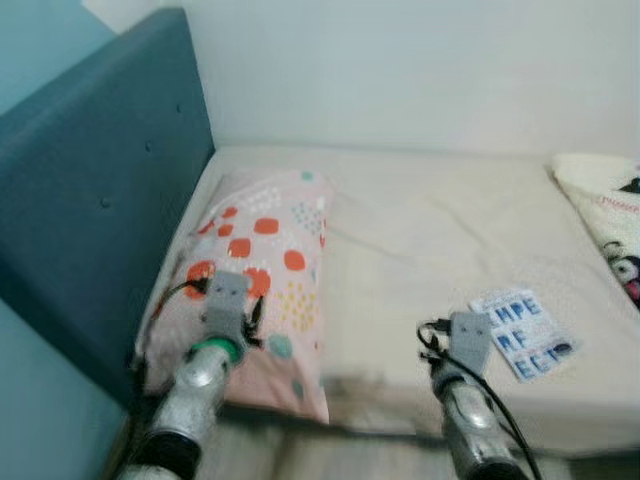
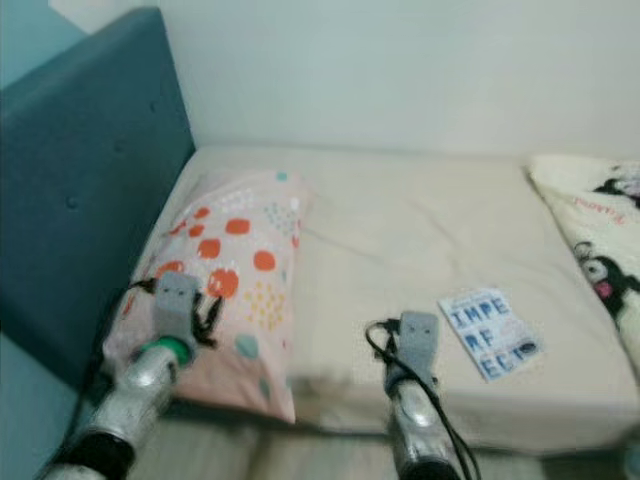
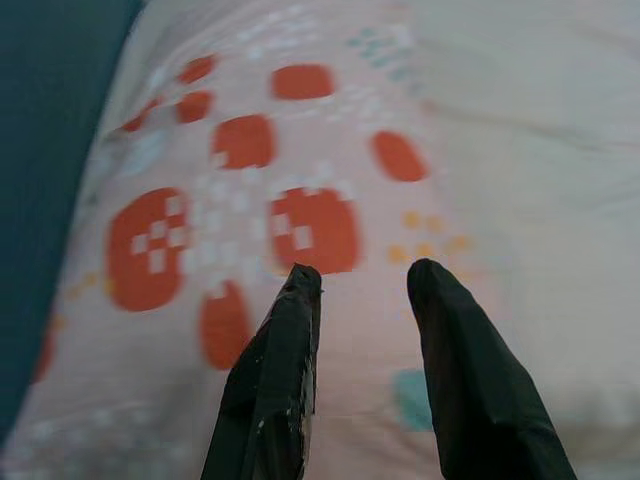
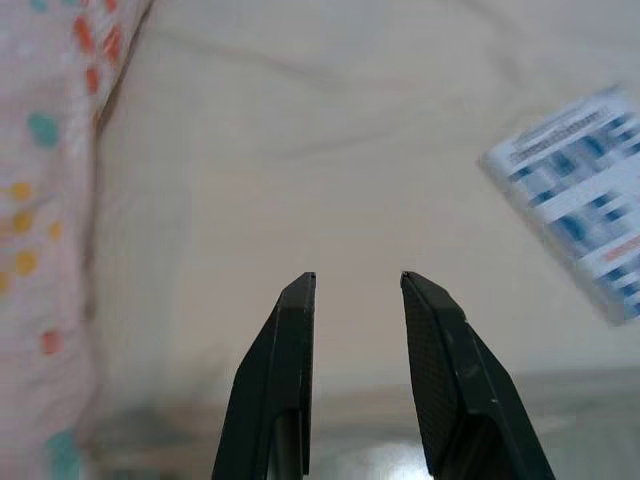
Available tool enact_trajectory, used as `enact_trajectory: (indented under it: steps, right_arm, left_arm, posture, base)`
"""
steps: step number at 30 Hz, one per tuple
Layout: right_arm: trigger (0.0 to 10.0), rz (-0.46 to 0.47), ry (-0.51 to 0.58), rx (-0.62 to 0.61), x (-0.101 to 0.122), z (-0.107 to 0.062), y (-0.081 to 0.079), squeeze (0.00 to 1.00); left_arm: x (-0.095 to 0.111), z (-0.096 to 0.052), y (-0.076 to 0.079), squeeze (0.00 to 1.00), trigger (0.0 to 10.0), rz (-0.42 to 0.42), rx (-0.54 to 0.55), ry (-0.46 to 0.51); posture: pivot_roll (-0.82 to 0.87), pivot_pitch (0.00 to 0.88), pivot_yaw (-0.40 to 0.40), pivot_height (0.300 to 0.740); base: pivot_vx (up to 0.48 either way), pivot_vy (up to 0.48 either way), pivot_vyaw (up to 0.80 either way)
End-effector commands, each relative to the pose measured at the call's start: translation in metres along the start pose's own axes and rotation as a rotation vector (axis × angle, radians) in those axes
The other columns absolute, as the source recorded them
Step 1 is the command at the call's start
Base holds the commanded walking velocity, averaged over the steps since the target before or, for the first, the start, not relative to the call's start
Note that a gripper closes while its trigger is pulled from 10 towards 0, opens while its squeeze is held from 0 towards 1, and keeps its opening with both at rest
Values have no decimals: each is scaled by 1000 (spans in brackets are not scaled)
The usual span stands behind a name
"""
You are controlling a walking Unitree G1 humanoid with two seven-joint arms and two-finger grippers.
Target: Clean up the room
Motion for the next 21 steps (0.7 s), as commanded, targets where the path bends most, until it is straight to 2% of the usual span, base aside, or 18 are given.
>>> enact_trajectory:
  steps: [1,7,21]
  right_arm:
    - [10000,1,-29,-5,-8,-2,2,0]
    - [10000,5,-25,-11,-6,-1,4,0]
    - [10000,14,-25,-17,-5,0,4,0]
  left_arm:
    - [-4,-1,3,0,10000,-9,-8,-11]
    - [-2,1,4,0,10000,-5,-11,-11]
    - [0,3,1,0,10000,33,5,-10]
  posture:
    - [12,0,106,740]
    - [10,0,108,740]
    - [10,0,115,740]
  base:
    - [266,0,0]
    - [273,0,0]
    - [0,0,0]
Point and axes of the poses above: a point about 5 cm out from each wrist's last joint towards the gripper, its own z axis pointing out of the wrist towards the gripper, its own x axis along the axis of the wrist's last joint, y = z × x, the point moved 2 cm from there along z, pointing out of the wrist towards the gripper, and after that the axes turned 15 degrees about -z, right-handed, at the moved point
